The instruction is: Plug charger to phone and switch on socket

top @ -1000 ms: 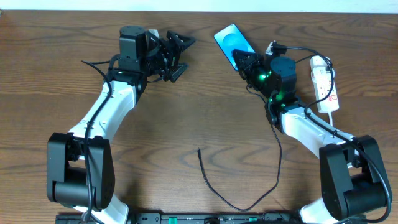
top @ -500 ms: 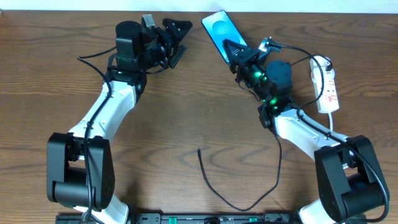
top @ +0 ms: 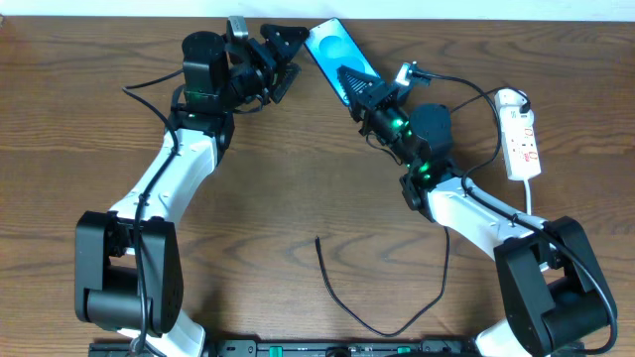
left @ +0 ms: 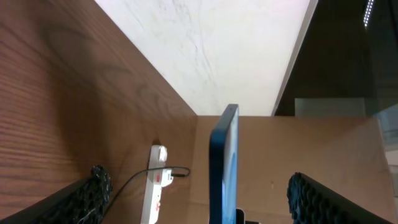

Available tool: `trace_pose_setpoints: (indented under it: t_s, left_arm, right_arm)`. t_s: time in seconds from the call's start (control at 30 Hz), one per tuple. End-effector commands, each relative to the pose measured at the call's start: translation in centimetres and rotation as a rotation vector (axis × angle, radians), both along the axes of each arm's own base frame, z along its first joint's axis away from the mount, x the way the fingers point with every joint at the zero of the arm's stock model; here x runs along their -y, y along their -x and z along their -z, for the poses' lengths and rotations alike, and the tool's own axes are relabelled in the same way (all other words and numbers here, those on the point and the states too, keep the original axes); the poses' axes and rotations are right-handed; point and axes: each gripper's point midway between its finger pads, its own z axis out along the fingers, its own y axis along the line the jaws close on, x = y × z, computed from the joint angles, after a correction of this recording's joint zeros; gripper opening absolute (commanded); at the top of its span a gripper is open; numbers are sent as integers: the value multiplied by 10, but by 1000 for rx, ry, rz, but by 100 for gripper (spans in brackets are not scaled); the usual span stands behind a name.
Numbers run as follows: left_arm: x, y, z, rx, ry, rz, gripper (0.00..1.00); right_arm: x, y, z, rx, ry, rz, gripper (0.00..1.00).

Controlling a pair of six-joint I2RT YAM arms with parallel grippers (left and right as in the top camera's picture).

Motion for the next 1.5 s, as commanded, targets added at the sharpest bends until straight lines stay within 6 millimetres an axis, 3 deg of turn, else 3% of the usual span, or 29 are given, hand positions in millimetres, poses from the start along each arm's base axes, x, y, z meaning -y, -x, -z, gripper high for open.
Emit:
trace_pose_setpoints:
  t_s: [0.0,0.63,1.07,1.27,1.47]
  left_arm:
    - [9,6,-25,62,9,44,91]
    - [17,10,-25,65,7,60,91]
    - [18,10,-25,65,7,64,90]
    - [20,11,-25,65,7,67,64]
    - [20,11,-25,65,7,65,48]
  right_arm:
    - [-10,5,-15,36,-23,-29,1]
    - [-34,25,-15,-30,-84,-164,1]
    - [-34,25,-15,-53,-107,-167,1]
    - [-34,25,-15,-53,-106,-167,1]
    - [-35,26,-14,-53,-105,-172,1]
